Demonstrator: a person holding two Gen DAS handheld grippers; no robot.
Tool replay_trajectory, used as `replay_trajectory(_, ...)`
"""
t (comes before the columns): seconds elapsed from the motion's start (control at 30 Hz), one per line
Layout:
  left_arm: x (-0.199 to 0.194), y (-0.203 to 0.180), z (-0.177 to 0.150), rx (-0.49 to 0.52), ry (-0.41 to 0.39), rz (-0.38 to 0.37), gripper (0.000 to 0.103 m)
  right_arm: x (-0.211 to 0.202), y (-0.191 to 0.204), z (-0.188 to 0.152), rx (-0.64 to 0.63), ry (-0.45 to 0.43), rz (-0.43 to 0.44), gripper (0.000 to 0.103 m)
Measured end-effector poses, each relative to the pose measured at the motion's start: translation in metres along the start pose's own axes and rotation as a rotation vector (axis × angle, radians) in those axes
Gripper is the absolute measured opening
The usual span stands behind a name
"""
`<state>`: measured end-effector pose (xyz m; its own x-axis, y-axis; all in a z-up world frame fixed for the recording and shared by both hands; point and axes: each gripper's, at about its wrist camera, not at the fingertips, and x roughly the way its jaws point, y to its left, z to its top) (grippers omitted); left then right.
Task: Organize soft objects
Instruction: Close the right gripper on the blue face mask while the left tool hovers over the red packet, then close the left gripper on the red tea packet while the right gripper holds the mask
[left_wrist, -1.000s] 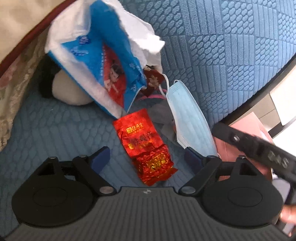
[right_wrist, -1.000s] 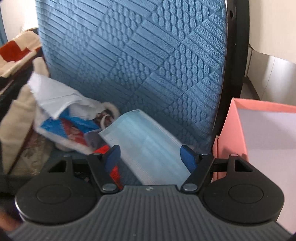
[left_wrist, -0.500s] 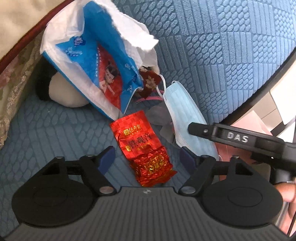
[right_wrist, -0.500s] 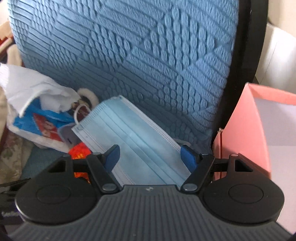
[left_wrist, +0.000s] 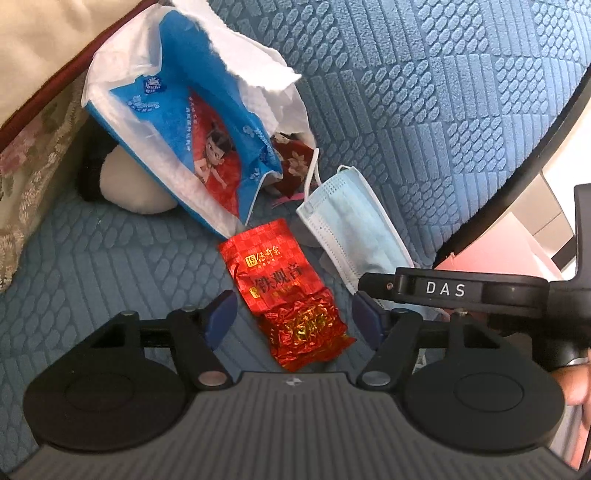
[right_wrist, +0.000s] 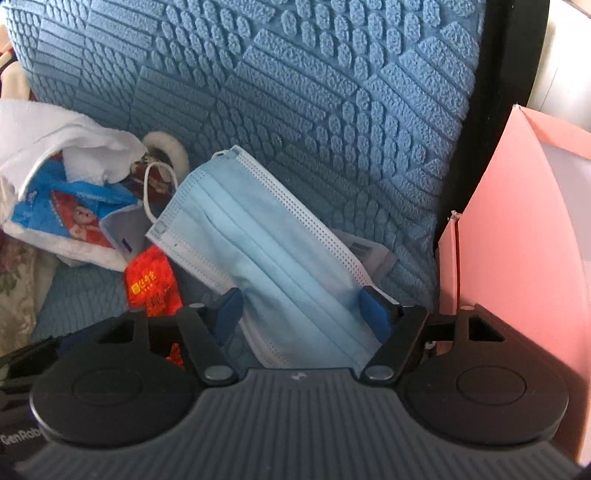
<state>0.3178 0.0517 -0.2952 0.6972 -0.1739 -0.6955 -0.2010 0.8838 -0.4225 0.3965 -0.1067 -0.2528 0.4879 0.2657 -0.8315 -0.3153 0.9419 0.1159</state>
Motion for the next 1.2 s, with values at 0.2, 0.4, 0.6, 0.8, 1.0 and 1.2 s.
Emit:
replay_trajectory(0.2, 0.001, -0.003, -0.001, 0.031, -0.010, 0.039, 0.074, -0.006, 0.000, -0.005, 0.015, -0.010, -0.017, 0.026)
replay_trajectory(0.4, 0.001, 0.002, 0.000, 0.010, -0.018, 0.040, 0.074, -0.024, 0.002, -0.010, 0.050, -0.053, -0.011, 0.016)
replay_trajectory(0.6, 0.002, -0.006, -0.007, 0.063, -0.045, 0.044, 0.074, -0.046, 0.001, -0.009, 0.074, -0.114, 0.001, 0.016)
replay_trajectory(0.8, 0.010, -0.013, -0.012, 0.104, -0.051, 0.059, 0.074, -0.057, -0.007, -0.010, 0.099, -0.127, -0.006, 0.016)
replay_trajectory(1.0, 0.016, -0.017, -0.011, 0.122, -0.056, 0.073, 0.071, -0.050, -0.001, -0.012, 0.094, -0.113, -0.001, 0.016)
replay_trajectory(1.2, 0.014, -0.024, -0.011, 0.165, -0.063, 0.081, 0.048, -0.044, 0.006, -0.013, 0.073, -0.102, 0.027, 0.016)
